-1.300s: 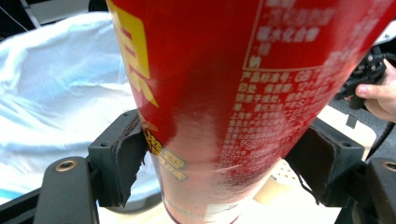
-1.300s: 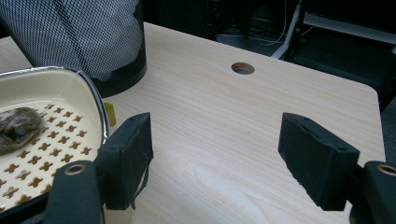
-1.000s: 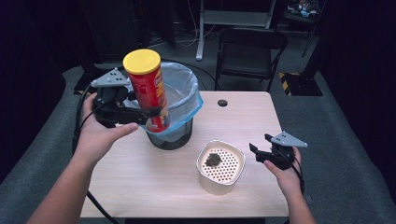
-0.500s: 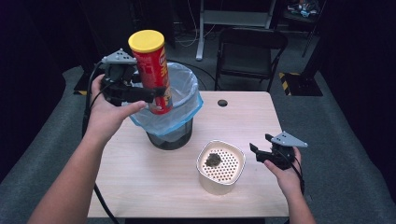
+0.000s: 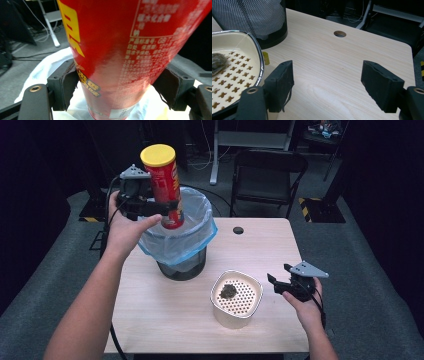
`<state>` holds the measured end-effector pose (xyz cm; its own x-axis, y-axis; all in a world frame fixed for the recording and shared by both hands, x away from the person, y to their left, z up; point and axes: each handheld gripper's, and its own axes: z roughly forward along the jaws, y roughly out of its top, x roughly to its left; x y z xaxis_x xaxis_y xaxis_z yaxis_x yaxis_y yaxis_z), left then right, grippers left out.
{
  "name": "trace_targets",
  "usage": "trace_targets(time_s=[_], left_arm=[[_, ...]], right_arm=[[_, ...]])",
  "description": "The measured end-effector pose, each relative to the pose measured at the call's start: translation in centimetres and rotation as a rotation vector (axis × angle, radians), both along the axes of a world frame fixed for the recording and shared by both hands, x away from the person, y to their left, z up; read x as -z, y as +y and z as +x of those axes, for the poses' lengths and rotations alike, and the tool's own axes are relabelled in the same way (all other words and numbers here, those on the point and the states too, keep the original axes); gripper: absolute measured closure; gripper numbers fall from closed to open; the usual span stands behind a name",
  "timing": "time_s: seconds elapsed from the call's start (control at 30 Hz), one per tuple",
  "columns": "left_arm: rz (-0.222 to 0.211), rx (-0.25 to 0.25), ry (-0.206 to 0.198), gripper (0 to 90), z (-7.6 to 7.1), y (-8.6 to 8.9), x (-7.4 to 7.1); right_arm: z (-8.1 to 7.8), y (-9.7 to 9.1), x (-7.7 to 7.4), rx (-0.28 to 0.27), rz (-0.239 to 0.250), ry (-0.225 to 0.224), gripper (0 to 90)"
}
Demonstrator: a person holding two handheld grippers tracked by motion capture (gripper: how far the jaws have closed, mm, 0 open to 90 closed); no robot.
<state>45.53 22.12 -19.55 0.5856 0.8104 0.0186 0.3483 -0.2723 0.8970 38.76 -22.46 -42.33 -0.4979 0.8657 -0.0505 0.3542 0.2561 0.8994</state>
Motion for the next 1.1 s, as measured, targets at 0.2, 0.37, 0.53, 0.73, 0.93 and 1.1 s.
trace_targets(time_s=[0.2, 0.37, 0.53, 0.73, 0.93, 1.1], left_arm=[[-0.008, -0.027, 0.002, 24.0, 1.6, -0.1, 0.8], [-0.005, -0.043, 0.008, 23.9, 2.7, -0.2, 2.0], [-0.007, -0.077, 0.035, 23.9, 3.8, 0.0, 3.4], [-0.001, -0.098, 0.039, 23.9, 4.8, 0.4, 4.9], [0.036, -0.112, 0.086, 23.9, 5.6, 0.2, 5.7], [0.046, -0.124, 0.122, 23.9, 6.1, 0.0, 6.0]], right_arm=[[0.1, 0.0, 0.2, -0.002, -0.003, 0.005, 25.8], [0.2, 0.0, 0.3, 0.0, -0.003, 0.009, 25.8], [0.2, -0.1, 0.3, 0.004, 0.0, 0.013, 25.8], [0.3, 0.0, 0.4, -0.002, -0.005, 0.015, 25.8], [0.3, 0.1, 0.6, -0.004, -0.005, 0.021, 25.8], [0.3, 0.2, 0.6, -0.006, -0.006, 0.019, 25.8]])
